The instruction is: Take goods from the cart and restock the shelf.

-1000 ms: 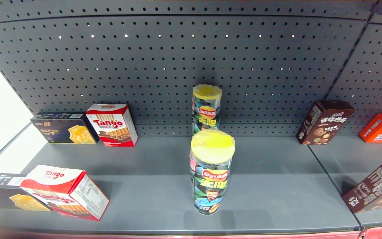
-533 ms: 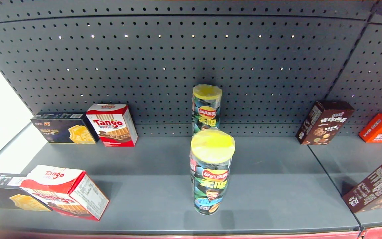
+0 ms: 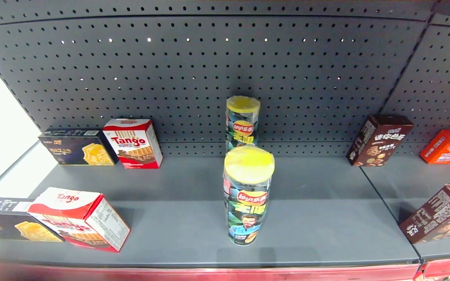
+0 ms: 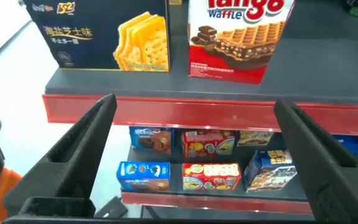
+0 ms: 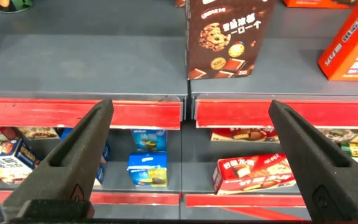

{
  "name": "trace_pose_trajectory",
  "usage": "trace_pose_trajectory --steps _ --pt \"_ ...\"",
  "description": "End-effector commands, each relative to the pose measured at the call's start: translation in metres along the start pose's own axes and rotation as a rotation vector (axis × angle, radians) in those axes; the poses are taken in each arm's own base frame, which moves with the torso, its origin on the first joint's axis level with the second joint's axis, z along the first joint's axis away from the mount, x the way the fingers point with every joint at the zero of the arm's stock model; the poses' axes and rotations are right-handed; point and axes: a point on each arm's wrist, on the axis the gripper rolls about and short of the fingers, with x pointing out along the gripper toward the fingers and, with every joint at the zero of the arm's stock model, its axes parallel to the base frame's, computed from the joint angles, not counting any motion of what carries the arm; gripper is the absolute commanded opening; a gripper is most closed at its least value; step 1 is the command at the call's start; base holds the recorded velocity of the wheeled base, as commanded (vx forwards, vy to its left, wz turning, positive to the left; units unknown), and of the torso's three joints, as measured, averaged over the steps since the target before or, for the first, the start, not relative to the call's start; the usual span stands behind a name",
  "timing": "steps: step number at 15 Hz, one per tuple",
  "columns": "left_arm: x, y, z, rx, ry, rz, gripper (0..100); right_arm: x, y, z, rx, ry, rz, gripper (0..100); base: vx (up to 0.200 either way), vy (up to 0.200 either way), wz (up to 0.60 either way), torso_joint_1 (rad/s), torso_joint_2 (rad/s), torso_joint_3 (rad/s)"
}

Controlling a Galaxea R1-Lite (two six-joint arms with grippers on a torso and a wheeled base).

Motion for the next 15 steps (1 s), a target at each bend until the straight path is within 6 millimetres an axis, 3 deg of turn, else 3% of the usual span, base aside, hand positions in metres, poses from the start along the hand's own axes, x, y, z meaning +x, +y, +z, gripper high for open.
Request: trace_pose_trajectory --steps 1,15 --pt "-0.0001 0.0000 0.0004 -0.001 -0.002 0.000 100 0.0001 0.0000 0.0000 -0.001 0.000 0.001 100 0.000 0.000 0.00 0.000 0.00 0.000" --pt "-0.0001 -0.0001 0.0004 0.001 -0.002 -0.002 100 0.0002 0.0000 0.0001 -0.004 0.002 0.001 100 0.000 0.000 0.00 0.000 0.00 0.000"
